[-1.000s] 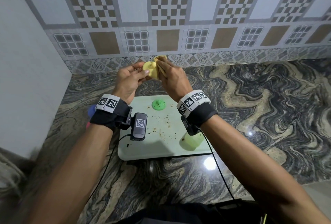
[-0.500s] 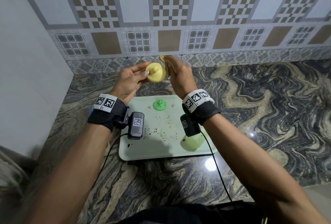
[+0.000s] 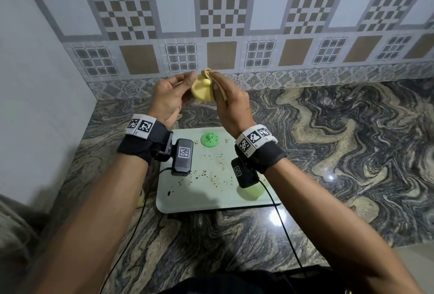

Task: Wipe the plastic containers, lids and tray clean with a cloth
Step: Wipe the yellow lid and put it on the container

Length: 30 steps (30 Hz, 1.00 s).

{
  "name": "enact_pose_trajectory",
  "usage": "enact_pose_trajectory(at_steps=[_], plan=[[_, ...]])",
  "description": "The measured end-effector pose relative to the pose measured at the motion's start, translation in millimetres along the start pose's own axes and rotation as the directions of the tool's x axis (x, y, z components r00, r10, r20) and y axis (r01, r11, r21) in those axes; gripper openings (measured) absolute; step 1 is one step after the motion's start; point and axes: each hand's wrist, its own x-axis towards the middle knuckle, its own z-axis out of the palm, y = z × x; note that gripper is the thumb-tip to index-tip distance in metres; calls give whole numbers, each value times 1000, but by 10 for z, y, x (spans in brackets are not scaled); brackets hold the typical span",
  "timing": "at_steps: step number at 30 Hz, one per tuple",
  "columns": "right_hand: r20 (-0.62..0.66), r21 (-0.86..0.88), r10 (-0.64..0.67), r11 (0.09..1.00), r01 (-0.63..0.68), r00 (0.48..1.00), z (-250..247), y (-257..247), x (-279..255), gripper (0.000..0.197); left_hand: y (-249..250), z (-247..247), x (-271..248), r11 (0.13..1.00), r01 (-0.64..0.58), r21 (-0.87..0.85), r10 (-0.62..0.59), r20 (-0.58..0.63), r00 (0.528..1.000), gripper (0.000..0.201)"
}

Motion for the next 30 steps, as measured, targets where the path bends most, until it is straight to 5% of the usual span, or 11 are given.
enact_pose_trajectory(at_steps=[3,10,13,17,26,30], plan=[[-47,-39,98,994,-100,994,29,-2,10,30,-73,101,-17,1000,-15,-21,11,-147,989,15],[-91,-37,189,981,-193,978,42,-4,-52,28,-148,160,-144,987,-31,159,36,-25,999,50],[-71,-27,143,989,-146,987,9,-13,-48,26,-83,91,-145,985,-32,169,30,14,999,50],[36,-27,204,979,-204,978,-94,48,35,28,22,-59,-74,959,-43,279,-19,215,976,43],[-106,-25,159,986,-163,982,-13,-77,-59,28,-178,59,-82,991,-74,107,83,-76,994,22],[-55,4,162,987,-163,985,-36,-76,-47,29,-133,4,-64,981,-88,173,90,-3,996,14]])
